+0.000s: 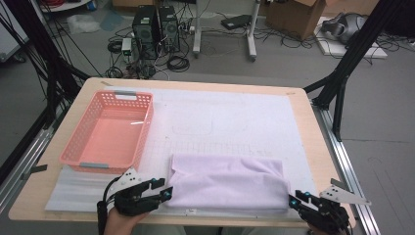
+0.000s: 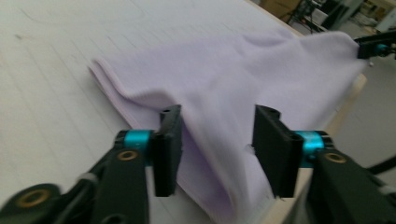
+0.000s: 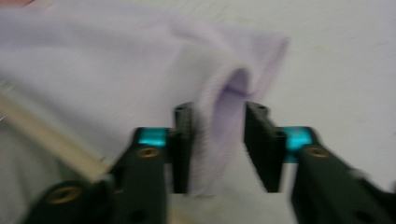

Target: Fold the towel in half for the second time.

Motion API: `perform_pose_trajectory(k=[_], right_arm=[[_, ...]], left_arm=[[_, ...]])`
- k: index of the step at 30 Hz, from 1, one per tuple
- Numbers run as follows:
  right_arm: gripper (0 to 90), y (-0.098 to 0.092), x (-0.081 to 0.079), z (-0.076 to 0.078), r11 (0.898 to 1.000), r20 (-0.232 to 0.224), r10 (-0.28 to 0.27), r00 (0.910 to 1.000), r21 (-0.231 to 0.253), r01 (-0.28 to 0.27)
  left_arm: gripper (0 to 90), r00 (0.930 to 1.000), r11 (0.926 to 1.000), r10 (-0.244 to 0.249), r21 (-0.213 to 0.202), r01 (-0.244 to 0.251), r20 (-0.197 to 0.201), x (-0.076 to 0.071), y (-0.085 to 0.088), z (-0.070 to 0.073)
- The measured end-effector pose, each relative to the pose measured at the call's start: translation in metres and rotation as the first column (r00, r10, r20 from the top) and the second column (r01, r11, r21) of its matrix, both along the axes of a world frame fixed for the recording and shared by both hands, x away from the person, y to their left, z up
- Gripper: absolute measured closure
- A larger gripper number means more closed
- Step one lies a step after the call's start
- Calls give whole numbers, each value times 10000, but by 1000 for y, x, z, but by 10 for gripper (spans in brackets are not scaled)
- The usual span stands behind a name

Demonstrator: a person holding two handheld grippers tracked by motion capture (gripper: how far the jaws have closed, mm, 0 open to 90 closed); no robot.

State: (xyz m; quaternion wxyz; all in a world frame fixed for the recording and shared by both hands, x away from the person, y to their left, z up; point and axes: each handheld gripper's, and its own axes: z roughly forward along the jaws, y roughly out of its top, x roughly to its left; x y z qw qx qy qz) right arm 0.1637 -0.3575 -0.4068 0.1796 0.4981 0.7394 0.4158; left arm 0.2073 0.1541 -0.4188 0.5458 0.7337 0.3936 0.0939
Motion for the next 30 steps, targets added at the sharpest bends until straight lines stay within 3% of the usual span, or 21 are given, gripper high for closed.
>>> perform_pose_trajectory(k=[2,4,7,13,15,18,20,23,25,27,28,30], right_arm=[[558,-4,4,7,9992,405,-377,9985,164,371],[567,-2,15,12,9988,812,-486,9955,-67,493],[581,1,35,13,9977,1037,-592,9928,-273,623],[593,17,83,-9,9978,158,97,9998,-655,-86],[604,21,93,-15,9968,-13,258,9997,-755,-258],[617,25,106,-23,9948,-263,444,9987,-909,-466],[609,25,114,-26,9937,-326,437,9985,-1023,-468],[651,23,121,-31,9909,-474,464,9978,-1239,-520],[729,22,125,-33,9881,-363,501,9981,-1440,-549],[797,20,129,-34,9862,-281,450,9986,-1580,-489],[820,19,131,-34,9852,-201,408,9990,-1659,-436],[844,20,135,-35,9814,21,237,9997,-1904,-229]], left_arm=[[437,9995,9996,258,-136,-255,185,6,0,4],[435,9986,9992,398,-42,-396,341,14,-3,5],[438,9980,9981,583,162,-587,242,29,-7,0],[444,9956,9924,934,814,-923,-106,59,-19,-11],[451,9944,9878,1038,1192,-1006,-206,70,-22,-13],[478,9864,9778,1445,1639,-1303,-780,86,-28,-19],[480,9842,9721,1462,1991,-1242,-998,95,-32,-25],[528,9823,9646,1616,2255,-1368,-950,100,-36,-32],[677,9835,9640,1626,2254,-1412,-796,102,-37,-32],[773,9845,9589,1661,2422,-1479,-566,106,-41,-31],[788,9838,9522,1767,2586,-1628,-314,108,-44,-30],[794,9806,9489,1952,2560,-1844,-169,112,-47,-29]])
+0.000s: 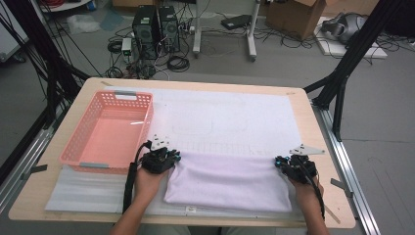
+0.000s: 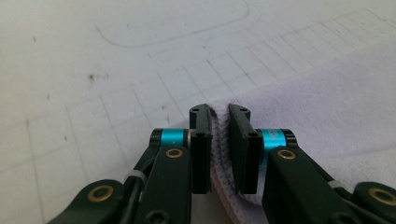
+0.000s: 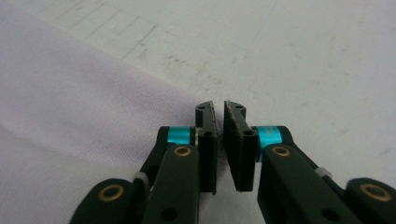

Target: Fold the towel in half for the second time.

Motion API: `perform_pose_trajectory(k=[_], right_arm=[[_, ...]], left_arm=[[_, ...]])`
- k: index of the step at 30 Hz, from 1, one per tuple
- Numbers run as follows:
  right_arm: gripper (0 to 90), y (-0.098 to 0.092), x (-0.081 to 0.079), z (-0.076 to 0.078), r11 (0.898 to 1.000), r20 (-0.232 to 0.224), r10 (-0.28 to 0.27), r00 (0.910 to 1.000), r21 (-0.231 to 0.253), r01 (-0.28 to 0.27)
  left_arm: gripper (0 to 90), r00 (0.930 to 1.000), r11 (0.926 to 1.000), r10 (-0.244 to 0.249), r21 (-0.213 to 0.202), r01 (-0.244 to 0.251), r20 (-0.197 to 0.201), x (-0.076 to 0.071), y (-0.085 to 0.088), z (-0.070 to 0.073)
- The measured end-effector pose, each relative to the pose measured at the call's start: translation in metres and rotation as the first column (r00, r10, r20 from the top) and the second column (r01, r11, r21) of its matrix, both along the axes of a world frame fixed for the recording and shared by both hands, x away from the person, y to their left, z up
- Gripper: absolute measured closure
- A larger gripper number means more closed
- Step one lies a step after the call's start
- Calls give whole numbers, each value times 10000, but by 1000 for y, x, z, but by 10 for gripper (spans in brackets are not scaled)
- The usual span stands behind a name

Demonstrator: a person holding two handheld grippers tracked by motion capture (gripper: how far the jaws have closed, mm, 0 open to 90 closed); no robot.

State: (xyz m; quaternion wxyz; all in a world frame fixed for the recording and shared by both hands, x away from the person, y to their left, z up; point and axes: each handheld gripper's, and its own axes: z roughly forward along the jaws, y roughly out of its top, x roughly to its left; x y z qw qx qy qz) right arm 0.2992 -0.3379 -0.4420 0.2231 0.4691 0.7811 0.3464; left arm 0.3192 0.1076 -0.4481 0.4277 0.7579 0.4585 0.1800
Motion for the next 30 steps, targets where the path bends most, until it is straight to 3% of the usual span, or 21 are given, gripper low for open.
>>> perform_pose_trajectory(k=[2,4,6,7,9,12,14,16,19,20,21,23,25,28,30], right_arm=[[846,1,5,-1,9993,219,-301,9993,-207,305],[842,1,10,-3,9982,161,-598,9981,-20,598],[787,-1,10,-2,9970,186,-719,9972,307,713],[731,-2,9,0,9966,280,-762,9967,342,752],[626,-9,3,6,9910,436,-1012,9939,919,969],[523,-18,-5,11,9831,229,-1107,9936,1494,1061],[472,-19,-9,10,9829,-132,-964,9953,1565,973],[439,-18,-11,6,9862,-424,-705,9966,1470,760],[444,-14,-12,0,9893,-844,-368,9958,1378,482],[455,-12,-12,-3,9893,-1014,-241,9946,1411,384],[468,-9,-12,-4,9906,-921,-210,9955,1324,332],[602,-8,-13,-4,9900,-963,-28,9954,1398,163],[780,-7,-13,-5,9844,-1079,396,9934,1750,-203],[829,-7,-12,-3,9837,-1160,523,9919,1772,-311],[834,-8,-9,0,9831,-852,408,9955,1813,-248]], left_arm=[[791,9989,9985,463,-300,-460,95,3,-1,-1],[758,9980,9970,633,-453,-632,14,5,0,-2],[608,9968,9940,786,-747,-796,-158,5,5,0],[560,9976,9927,650,-1005,-671,-242,4,8,2],[485,9991,9923,244,-1208,-283,-334,2,10,3],[420,9980,9928,-243,-1187,173,-582,-1,9,2],[392,9916,9911,-672,-1218,536,-1102,1,6,-2],[362,9919,9918,-847,-1041,748,-942,-1,3,-4],[485,9932,9926,-915,-862,852,-725,-5,2,-5],[572,9887,9879,-1246,-1035,1158,-830,-6,1,-5],[691,9882,9883,-1290,-925,1213,-825,-7,0,-5],[757,9886,9882,-1280,-953,1203,-795,-7,-1,-5],[793,9901,9887,-1187,-1009,1108,-754,-8,-1,-4],[813,9956,9902,-855,-1142,807,-379,-7,-2,-1],[814,9972,9899,-709,-1251,674,-237,-4,-3,2]])
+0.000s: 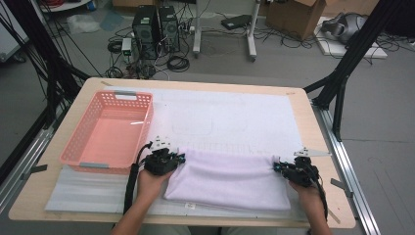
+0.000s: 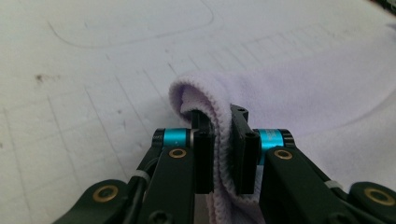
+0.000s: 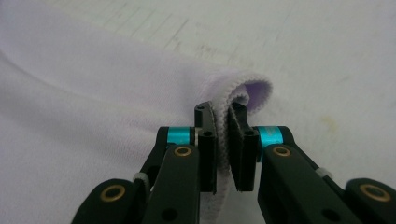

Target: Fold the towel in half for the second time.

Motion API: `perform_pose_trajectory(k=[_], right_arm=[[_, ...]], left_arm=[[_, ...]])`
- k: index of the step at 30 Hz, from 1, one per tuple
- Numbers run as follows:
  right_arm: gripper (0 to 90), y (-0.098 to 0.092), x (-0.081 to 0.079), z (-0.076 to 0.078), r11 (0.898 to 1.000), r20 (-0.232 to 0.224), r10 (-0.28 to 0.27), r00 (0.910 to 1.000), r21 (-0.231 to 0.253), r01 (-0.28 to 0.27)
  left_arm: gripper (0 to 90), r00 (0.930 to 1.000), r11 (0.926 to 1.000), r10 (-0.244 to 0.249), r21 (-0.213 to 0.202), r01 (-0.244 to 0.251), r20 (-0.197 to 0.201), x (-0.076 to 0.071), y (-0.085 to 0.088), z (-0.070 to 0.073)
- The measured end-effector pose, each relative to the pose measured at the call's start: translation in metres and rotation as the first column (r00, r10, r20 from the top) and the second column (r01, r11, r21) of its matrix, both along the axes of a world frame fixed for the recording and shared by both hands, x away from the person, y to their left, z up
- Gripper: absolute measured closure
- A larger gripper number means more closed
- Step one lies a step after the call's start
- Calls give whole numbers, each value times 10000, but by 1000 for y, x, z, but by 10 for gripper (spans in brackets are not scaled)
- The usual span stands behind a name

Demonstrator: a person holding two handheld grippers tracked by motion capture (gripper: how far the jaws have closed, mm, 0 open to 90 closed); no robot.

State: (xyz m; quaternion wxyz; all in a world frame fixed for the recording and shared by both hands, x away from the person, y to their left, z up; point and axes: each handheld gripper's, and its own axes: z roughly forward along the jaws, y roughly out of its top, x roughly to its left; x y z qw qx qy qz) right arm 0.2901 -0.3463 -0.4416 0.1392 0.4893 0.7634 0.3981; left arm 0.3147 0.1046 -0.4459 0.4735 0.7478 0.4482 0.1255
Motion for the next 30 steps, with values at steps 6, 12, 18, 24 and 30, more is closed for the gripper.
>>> perform_pose_trajectory(k=[6,12,18,24,30], right_arm=[[834,-3,21,10,9980,639,-635,9959,-11,636],[832,-6,48,20,9925,861,-1194,9891,-141,1211],[831,-3,69,23,9884,919,-1475,9848,-242,1503],[790,3,78,23,9835,1075,-1755,9786,-259,1792],[596,1,67,29,9816,1314,-1870,9735,-136,1904]], left_arm=[[813,9985,9991,400,-169,-393,382,23,-5,12],[813,9966,9973,673,-324,-658,478,54,-14,21],[813,9948,9965,782,-343,-761,654,71,-15,18],[734,9957,9957,725,-626,-689,571,74,-12,15],[476,9972,9979,313,-594,-273,677,60,-10,26]])
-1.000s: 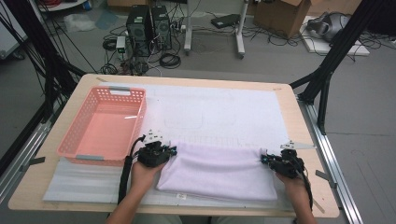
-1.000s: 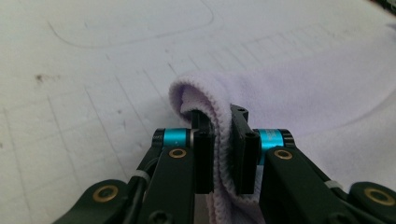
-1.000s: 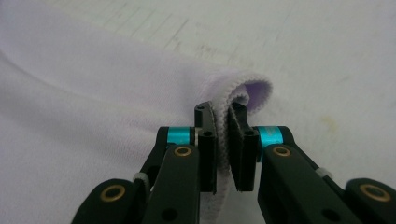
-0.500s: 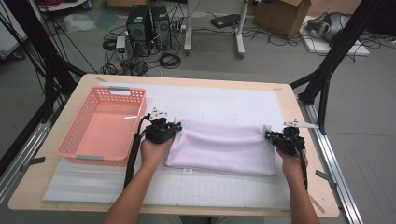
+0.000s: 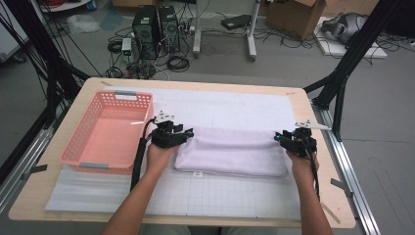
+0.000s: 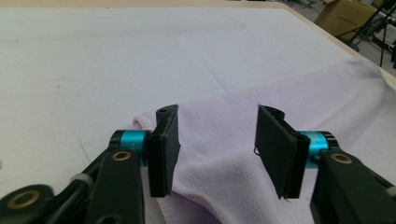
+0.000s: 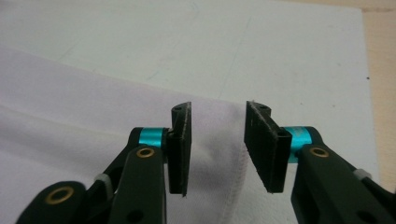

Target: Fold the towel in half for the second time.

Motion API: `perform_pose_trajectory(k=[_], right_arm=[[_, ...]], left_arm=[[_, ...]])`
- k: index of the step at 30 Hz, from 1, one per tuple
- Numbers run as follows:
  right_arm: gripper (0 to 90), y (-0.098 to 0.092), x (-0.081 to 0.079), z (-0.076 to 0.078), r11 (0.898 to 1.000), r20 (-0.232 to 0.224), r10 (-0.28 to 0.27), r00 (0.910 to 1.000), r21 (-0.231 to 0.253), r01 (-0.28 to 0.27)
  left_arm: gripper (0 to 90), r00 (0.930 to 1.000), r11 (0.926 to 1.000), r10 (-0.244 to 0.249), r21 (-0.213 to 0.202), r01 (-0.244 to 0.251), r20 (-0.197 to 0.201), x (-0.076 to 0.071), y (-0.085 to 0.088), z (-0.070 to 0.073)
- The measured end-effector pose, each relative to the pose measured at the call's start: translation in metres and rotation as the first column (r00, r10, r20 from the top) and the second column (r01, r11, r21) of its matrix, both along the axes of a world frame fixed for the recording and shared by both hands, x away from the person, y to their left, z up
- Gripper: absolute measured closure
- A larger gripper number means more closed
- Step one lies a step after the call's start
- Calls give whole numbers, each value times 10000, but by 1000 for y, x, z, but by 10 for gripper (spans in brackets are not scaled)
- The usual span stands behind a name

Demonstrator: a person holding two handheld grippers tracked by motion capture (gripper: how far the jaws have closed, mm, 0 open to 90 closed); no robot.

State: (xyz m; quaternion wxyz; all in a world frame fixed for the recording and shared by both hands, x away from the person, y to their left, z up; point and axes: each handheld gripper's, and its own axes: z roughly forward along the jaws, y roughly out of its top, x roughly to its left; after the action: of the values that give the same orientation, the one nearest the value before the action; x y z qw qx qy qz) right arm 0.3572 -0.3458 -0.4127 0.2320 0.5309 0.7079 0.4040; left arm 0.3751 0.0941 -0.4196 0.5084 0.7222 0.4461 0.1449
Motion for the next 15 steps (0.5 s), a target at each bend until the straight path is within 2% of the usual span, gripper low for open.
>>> perform_pose_trajectory(k=[3,7,9,15], right_arm=[[595,-2,-13,4,9996,160,281,9995,48,-282],[592,-6,-31,6,9975,332,674,9972,179,-681],[591,-9,-42,5,9954,341,904,9953,272,-914],[592,-13,-68,-7,9922,277,1107,9935,550,-1121]], left_arm=[[468,9994,9994,-338,-55,339,106,-11,0,3],[469,9972,9973,-709,232,703,245,-27,1,4],[469,9970,9971,-747,156,744,195,-34,4,2],[474,9965,9965,-830,103,831,-89,-56,13,-8]])
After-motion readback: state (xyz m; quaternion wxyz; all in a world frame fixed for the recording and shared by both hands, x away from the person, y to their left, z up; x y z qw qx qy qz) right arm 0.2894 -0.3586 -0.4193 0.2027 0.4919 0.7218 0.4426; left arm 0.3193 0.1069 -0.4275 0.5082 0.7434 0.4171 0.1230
